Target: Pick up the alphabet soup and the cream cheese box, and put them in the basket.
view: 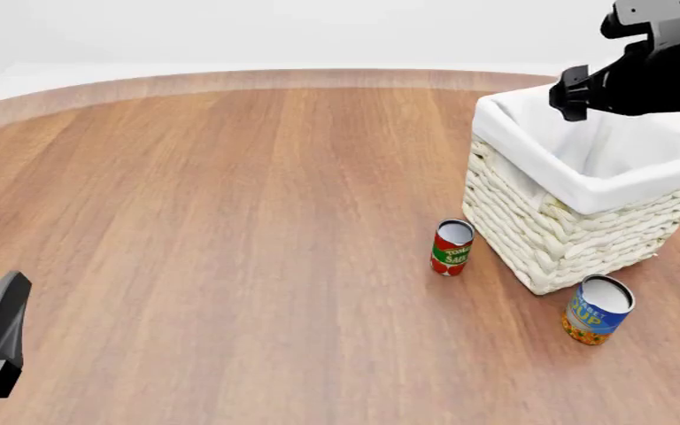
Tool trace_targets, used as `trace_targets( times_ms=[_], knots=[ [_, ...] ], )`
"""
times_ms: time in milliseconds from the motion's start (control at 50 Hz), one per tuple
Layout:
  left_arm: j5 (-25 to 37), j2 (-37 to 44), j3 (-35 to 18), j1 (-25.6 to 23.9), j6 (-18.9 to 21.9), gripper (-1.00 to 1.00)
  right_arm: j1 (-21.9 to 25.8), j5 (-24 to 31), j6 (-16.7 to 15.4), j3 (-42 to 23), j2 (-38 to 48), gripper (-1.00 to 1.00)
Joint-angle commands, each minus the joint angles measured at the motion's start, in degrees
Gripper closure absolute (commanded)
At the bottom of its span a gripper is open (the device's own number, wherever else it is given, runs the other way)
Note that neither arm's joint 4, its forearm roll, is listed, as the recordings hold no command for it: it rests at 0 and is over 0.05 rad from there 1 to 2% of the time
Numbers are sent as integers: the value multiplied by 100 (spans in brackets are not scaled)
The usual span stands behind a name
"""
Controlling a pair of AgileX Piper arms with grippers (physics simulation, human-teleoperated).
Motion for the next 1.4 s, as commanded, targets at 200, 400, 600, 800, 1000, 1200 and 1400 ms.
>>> trace_targets(
  times_ms=[200,400,600,800,1000,1200,1400],
  knots=[
    [0,0,0,0,0,-100,121,376,-65,60,-634,-100],
    [0,0,0,0,0,-100,238,521,-24,185,-1052,-100],
    [0,0,0,0,0,-100,366,698,-23,364,-1452,-100],
    [0,0,0,0,0,-100,427,813,66,509,-1792,-100],
    [0,0,0,0,0,-100,639,922,123,751,-2232,-100],
    [0,0,0,0,0,-100,937,1046,207,1032,-2649,-100],
    [0,0,0,0,0,-100,935,1135,265,1186,-2862,-100]
  ],
)
